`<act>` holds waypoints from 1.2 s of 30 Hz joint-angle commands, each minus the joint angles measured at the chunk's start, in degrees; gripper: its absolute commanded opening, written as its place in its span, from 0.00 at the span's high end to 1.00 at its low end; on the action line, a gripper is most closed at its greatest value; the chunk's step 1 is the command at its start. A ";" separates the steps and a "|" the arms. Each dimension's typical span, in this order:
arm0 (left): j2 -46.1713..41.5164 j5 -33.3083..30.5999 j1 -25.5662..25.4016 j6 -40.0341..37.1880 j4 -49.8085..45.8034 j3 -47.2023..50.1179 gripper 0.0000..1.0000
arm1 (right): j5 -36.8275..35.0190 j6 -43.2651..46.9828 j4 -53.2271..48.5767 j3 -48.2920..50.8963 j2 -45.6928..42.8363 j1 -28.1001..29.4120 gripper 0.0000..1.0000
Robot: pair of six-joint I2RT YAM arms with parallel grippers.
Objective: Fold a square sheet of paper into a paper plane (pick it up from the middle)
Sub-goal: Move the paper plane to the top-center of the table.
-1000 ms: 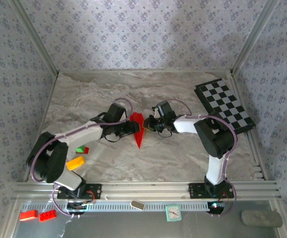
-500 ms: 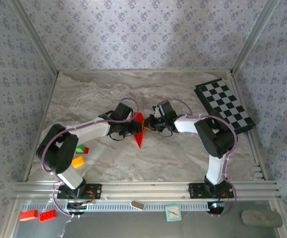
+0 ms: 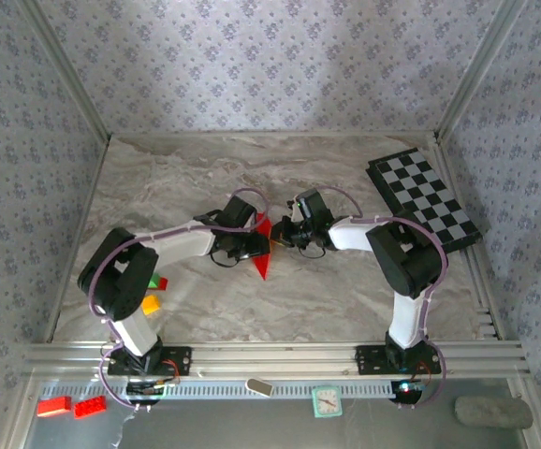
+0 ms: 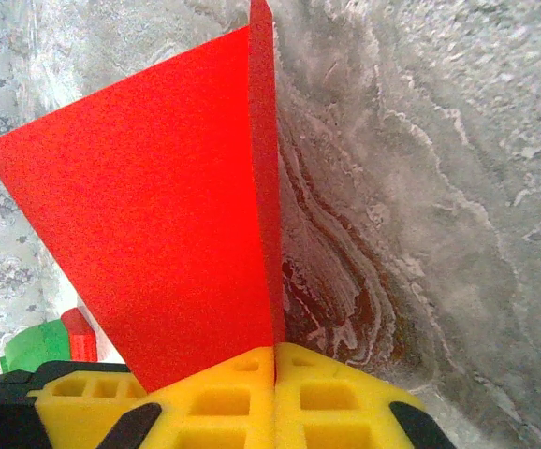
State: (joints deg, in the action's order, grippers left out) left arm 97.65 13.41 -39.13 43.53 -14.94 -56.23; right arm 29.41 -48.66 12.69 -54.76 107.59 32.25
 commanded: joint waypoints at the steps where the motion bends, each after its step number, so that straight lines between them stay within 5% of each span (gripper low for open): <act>1: 1.51 -1.57 -0.74 -1.73 -2.91 -2.43 0.58 | 1.05 -0.47 -0.11 -0.58 1.22 -0.36 0.93; 26: 4.84 -4.67 -1.40 1.08 -5.27 -5.30 0.82 | 0.97 -0.63 -0.98 -0.80 0.11 -0.52 0.87; 36: 4.21 -12.15 -0.59 -3.83 -11.94 -10.18 0.91 | -10.57 4.72 -8.56 2.98 -10.61 -3.44 0.51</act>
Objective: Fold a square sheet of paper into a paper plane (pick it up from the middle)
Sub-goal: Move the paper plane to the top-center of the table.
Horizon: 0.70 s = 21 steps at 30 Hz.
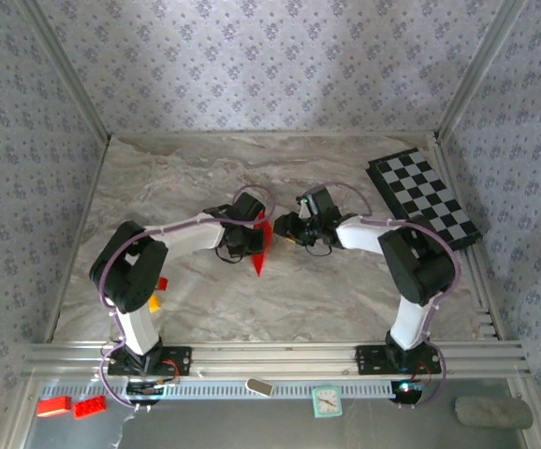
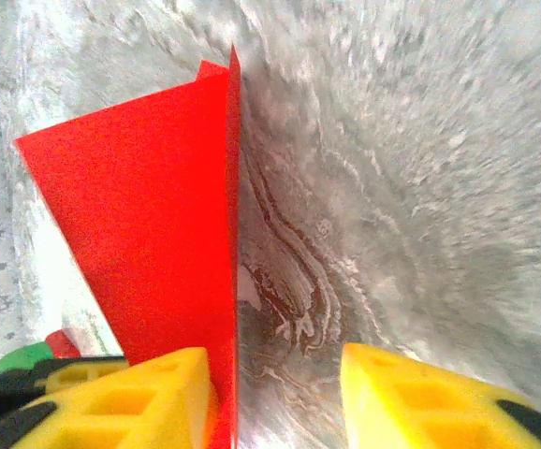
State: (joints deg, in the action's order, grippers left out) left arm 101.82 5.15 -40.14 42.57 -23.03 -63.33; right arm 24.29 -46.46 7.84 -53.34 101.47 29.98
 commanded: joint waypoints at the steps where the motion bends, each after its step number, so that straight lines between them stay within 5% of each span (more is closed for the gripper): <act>1: 0.37 -5.06 0.81 -3.91 -4.60 -4.22 0.91 | -7.31 3.31 -4.53 2.39 -6.07 -1.74 0.47; 8: 7.21 -10.89 2.43 -8.92 -10.95 -15.53 0.91 | -17.93 6.29 -6.65 7.86 -15.78 -4.11 0.29; 21: 22.73 -15.87 4.51 -11.63 -19.88 -35.91 0.87 | -19.14 8.32 -8.72 10.06 -21.14 -6.07 0.27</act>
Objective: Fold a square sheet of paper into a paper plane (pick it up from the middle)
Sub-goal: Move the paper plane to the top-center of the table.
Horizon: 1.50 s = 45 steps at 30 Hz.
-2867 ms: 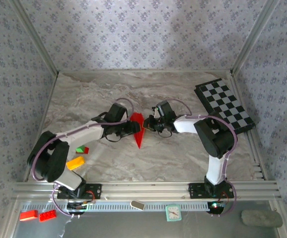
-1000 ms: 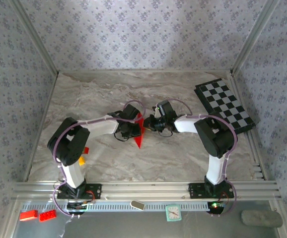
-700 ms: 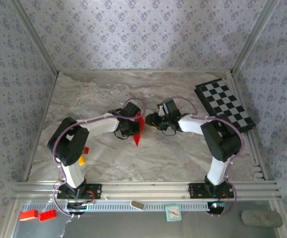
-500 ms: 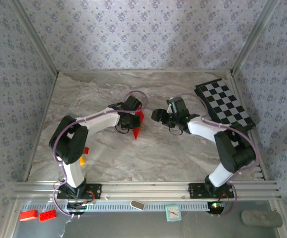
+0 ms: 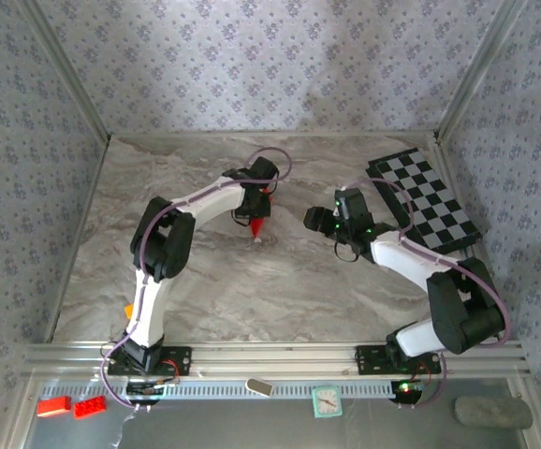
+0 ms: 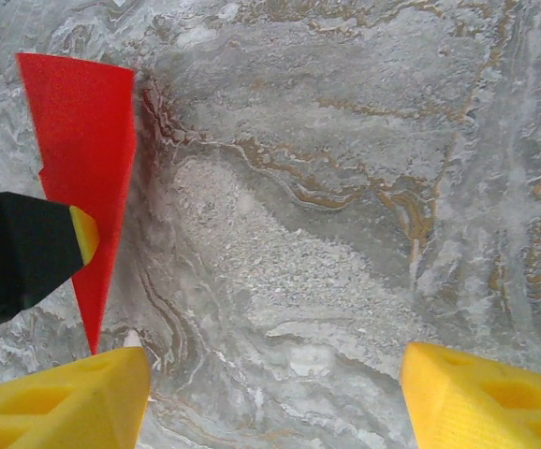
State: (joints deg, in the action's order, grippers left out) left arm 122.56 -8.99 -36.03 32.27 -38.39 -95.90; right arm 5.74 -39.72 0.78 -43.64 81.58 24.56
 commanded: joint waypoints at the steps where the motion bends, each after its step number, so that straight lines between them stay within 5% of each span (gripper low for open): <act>1: 2.91 -1.72 0.39 -1.50 -5.11 -4.40 0.87 | -0.09 1.82 -1.74 0.18 -1.20 -0.97 0.27; 29: 9.55 0.63 1.50 0.47 -7.77 -8.92 0.68 | 2.49 1.91 -1.99 0.01 -1.23 -2.91 0.26; 45: 16.52 1.96 5.51 -2.89 -7.39 -22.46 0.68 | 0.38 8.58 -5.61 -1.49 -2.85 -2.16 0.00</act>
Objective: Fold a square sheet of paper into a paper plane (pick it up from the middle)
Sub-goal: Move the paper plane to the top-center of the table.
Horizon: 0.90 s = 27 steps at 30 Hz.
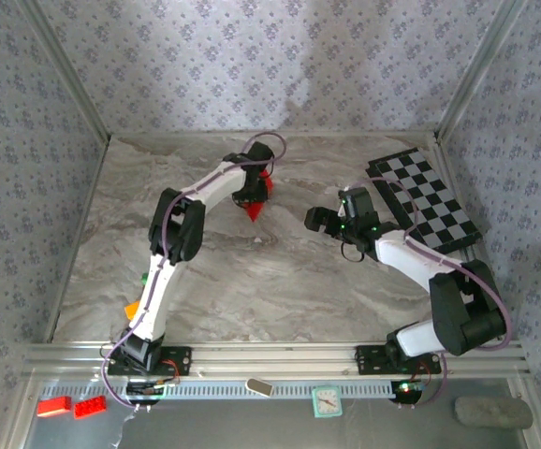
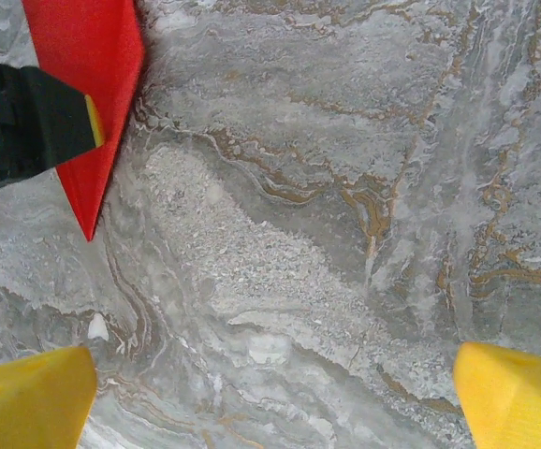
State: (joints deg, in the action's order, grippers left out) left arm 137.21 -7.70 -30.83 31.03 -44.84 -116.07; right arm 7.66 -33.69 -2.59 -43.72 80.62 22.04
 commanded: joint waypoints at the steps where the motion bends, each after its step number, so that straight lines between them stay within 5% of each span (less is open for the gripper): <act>1: 2.33 0.54 0.48 -1.92 -0.98 -2.96 0.68 | -1.74 2.73 -2.35 -1.42 -2.16 0.52 0.00; 27: 10.55 -0.20 0.41 -3.64 -6.22 -11.66 0.61 | -2.91 1.60 -2.94 -1.51 -2.37 1.07 0.00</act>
State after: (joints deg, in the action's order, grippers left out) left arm 144.14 -8.01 -30.37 28.25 -47.05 -127.61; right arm 5.87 -32.08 -4.75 -43.77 79.00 22.81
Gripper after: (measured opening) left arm 0.389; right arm 0.999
